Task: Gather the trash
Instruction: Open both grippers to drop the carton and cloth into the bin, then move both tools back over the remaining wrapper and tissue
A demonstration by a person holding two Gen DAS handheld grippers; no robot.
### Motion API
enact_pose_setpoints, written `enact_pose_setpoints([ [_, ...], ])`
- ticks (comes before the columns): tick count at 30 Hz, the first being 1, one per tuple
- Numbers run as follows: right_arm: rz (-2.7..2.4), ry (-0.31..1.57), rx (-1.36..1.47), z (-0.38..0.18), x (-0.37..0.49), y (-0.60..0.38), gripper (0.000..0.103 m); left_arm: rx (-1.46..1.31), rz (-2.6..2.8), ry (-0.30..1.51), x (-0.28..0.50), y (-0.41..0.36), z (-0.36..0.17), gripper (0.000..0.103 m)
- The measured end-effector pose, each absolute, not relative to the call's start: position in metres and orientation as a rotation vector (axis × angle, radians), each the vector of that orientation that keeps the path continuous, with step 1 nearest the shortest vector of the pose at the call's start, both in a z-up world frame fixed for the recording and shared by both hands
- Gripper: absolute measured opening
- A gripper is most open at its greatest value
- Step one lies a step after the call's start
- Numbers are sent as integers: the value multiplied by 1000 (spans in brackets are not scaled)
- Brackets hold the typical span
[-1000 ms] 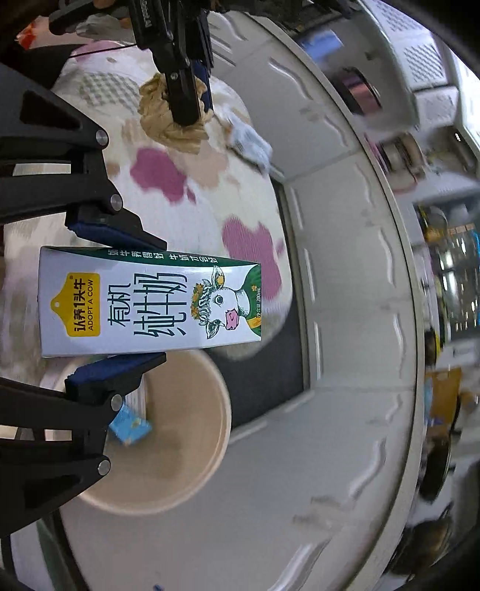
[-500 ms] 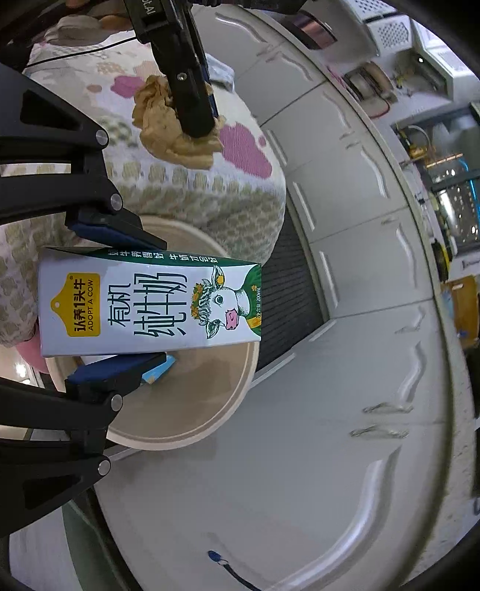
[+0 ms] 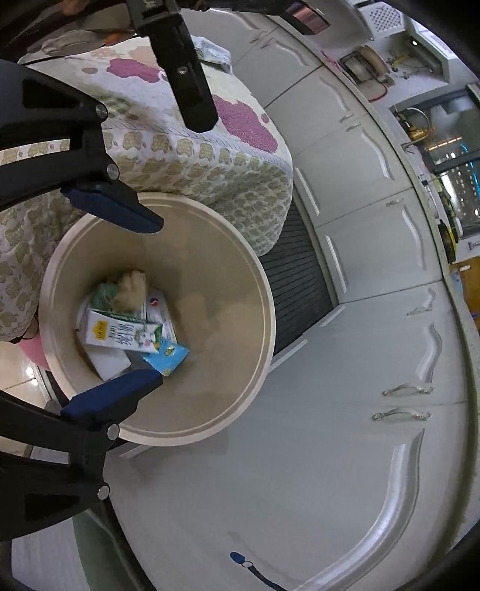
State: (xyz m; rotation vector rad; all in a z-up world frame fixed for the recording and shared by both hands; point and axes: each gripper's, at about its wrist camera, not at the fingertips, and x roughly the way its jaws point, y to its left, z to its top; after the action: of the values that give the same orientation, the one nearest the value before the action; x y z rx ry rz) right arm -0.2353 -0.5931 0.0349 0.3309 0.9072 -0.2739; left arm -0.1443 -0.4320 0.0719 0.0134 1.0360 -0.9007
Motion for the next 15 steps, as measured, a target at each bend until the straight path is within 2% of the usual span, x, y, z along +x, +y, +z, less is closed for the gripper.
enact_pose_setpoints([
  [15, -227, 870, 260, 58, -228, -551, 74, 56, -782, 951, -147, -380, 86, 70],
])
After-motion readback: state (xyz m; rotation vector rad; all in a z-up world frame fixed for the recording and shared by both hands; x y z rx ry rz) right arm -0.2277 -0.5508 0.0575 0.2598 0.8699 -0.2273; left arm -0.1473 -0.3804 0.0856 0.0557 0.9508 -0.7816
